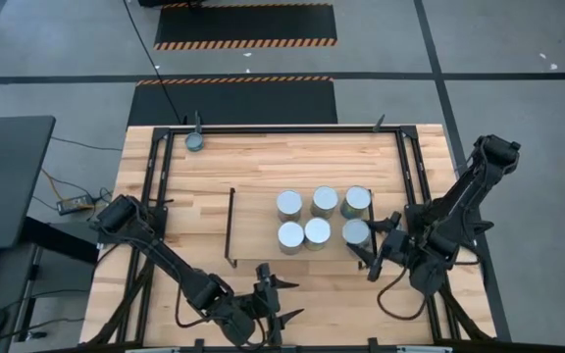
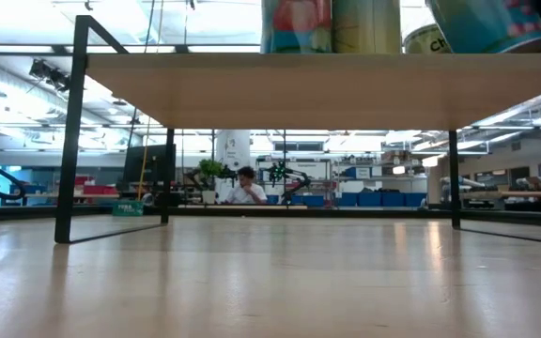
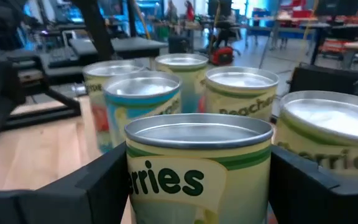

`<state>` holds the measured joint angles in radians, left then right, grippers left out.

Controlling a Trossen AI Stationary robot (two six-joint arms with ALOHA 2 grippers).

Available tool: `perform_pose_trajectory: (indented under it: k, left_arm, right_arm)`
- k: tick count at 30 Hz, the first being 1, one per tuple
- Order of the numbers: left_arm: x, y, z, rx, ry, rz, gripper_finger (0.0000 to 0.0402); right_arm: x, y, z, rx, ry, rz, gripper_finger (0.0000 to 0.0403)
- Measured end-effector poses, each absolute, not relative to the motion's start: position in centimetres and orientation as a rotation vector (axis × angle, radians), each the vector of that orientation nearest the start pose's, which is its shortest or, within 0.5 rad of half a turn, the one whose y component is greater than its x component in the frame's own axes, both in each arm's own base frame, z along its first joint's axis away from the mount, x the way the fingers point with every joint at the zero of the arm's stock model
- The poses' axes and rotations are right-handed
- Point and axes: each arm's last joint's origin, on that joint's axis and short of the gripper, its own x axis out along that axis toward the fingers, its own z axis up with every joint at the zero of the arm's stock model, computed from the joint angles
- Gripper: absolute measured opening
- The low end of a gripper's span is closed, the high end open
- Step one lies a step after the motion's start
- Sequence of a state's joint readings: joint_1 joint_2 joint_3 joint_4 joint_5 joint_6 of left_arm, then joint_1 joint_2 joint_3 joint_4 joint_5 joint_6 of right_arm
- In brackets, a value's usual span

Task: Pick and place cans onto a shelf
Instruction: Adjust the canned goods on the shelf

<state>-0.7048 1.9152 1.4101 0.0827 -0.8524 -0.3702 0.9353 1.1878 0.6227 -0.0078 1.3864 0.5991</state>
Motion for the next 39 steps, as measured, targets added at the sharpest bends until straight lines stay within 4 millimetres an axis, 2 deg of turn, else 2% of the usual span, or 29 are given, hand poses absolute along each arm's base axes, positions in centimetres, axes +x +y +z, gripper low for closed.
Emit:
perform_pose_trajectory:
  k: [7, 18, 27, 33, 39]
  left_arm:
    - [34.3, -26.3, 25.1, -0.072, 0.266, 0.199, 0.0274]
    - [34.4, -26.3, 25.1, -0.079, 0.265, 0.2, 0.0274]
    - [34.0, -26.7, 25.1, -0.083, 0.265, 0.188, 0.0274]
    - [34.0, -26.7, 25.1, -0.084, 0.263, 0.187, 0.0274]
    - [34.0, -26.7, 25.1, -0.088, 0.26, 0.186, 0.0274]
  right_arm:
    - [15.4, 16.0, 22.4, 0.064, 0.077, -0.483, 0.0316]
    - [15.9, 16.2, 22.8, -0.013, 0.114, -0.41, 0.0387]
    - [15.1, 16.2, 26.6, -0.061, 0.057, -0.346, 0.0387]
    - [15.6, 16.6, 30.5, -0.116, 0.038, -0.279, 0.0385]
    - [16.4, 15.6, 33.8, -0.147, 0.203, -0.22, 0.0358]
